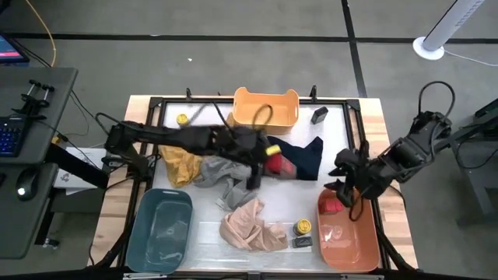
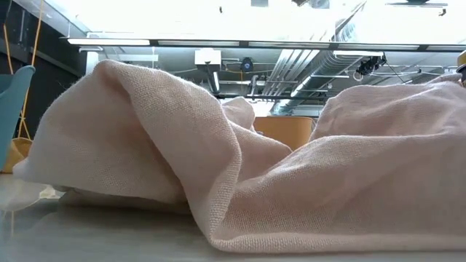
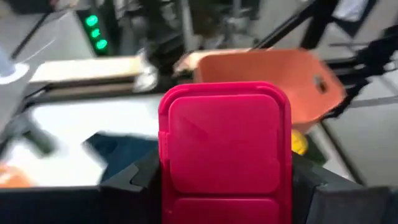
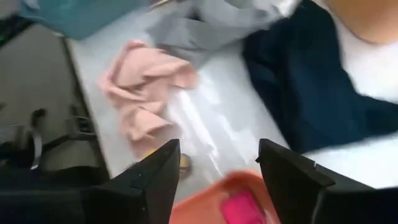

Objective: Sort spices by type
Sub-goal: Put the red seasoning can into the orange bin

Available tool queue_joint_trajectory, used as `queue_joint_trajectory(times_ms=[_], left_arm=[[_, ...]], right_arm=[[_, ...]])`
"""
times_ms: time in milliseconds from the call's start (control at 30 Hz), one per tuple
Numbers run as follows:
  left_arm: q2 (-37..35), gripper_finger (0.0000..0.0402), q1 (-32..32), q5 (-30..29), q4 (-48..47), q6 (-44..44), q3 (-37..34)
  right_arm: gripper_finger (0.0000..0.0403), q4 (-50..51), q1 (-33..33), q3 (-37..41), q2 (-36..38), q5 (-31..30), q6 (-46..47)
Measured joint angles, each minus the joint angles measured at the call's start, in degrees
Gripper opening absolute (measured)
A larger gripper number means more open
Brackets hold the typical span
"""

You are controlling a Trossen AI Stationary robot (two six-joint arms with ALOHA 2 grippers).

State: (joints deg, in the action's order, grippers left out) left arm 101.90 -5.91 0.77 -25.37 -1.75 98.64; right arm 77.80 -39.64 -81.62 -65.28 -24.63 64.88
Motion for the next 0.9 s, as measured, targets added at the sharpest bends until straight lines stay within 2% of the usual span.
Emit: queue_joint_trajectory(times_ms=[233,400,600,900], left_arm=[[14.7,0.0186,-4.1,0.4,-0.1,2.6,10.1],[23.4,0.0186,-6.1,0.5,11.6,6.7,16.3],[29.5,0.0186,-6.8,0.6,27.0,10.9,17.4],[36.6,0.0186,-6.9,0.3,38.3,9.3,17.4]], right_arm=[[0.0182,10.4,-2.9,0.0,1.9,-7.1,12.2],[0.0169,12.2,-3.2,0.0,3.8,-11.7,15.3],[0.0165,12.2,-3.1,0.0,4.4,-15.8,16.2],[0.0165,12.2,-3.1,0.1,4.1,-17.1,17.4]])
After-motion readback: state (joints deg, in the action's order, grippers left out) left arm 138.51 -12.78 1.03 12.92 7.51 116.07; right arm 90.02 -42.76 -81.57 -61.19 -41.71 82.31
